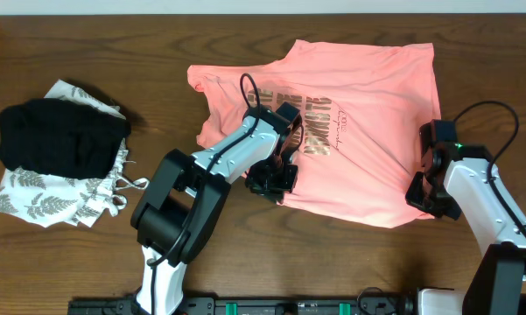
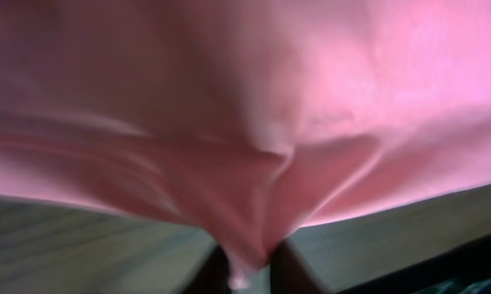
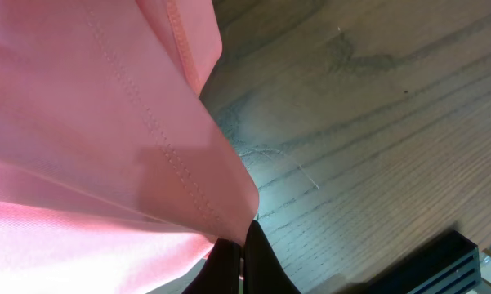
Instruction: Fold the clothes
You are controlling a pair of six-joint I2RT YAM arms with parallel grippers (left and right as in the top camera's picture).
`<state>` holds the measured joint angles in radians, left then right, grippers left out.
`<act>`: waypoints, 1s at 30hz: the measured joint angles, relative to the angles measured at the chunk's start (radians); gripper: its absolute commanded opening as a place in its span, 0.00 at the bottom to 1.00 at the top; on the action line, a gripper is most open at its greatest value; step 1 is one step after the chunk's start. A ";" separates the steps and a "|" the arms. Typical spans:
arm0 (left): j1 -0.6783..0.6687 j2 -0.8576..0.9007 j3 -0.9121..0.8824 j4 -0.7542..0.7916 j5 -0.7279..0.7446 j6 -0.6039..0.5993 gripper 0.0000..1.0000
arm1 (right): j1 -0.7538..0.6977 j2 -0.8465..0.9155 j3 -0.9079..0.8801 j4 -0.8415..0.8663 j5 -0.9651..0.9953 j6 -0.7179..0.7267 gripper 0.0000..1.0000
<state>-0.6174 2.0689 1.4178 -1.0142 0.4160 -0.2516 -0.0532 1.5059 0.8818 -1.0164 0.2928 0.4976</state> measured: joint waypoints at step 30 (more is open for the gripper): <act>-0.001 -0.003 -0.002 -0.271 -0.180 -0.011 0.15 | -0.013 0.000 0.000 0.012 0.104 0.053 0.18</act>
<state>-0.6182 2.0655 1.4155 -1.2850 0.2359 -0.2623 -0.0666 1.5059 0.8818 -1.0046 0.3969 0.5503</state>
